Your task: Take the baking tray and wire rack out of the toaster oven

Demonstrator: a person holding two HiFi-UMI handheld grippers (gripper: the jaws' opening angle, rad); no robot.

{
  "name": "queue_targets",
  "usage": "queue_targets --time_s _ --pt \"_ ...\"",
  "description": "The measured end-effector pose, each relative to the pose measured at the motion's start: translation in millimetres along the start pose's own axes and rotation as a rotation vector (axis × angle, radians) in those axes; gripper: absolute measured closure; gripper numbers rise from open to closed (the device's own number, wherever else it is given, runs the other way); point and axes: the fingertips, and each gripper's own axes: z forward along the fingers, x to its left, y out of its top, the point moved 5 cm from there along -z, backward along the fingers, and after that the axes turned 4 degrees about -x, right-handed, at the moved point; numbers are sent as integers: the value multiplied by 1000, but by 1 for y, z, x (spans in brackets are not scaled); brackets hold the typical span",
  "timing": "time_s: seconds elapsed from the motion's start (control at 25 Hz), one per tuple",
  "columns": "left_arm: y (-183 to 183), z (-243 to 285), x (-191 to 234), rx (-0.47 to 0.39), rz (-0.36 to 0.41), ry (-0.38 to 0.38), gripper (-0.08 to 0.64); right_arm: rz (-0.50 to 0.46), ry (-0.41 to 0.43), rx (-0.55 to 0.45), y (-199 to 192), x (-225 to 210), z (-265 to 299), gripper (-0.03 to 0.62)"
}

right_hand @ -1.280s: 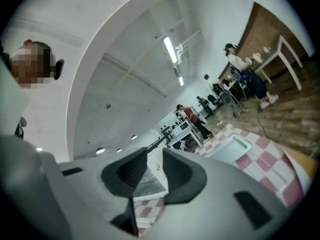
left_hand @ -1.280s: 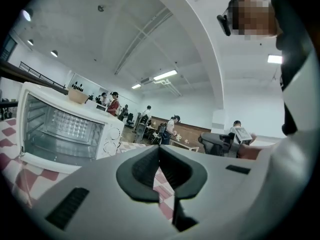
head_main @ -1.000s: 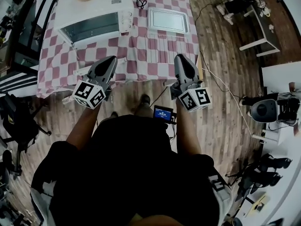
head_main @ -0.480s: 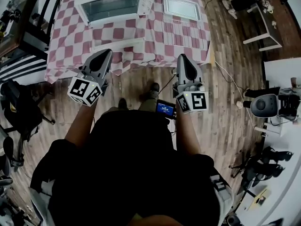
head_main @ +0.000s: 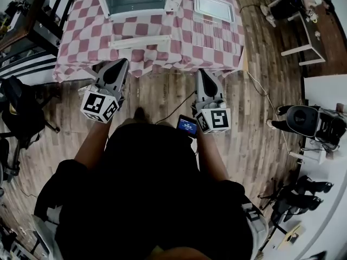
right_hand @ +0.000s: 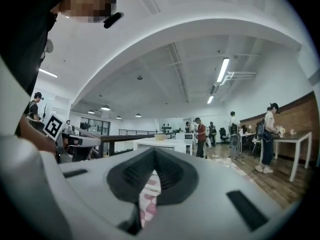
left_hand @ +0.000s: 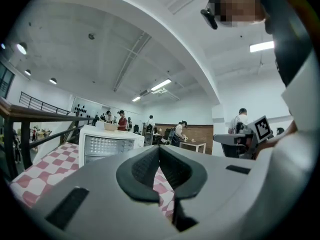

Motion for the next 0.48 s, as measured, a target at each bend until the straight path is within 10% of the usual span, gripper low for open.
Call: queue_targets --time_s 0.48 --pt "-29 -36 -115 48 34 126 569 54 32 55 -31 -35 -102 589"
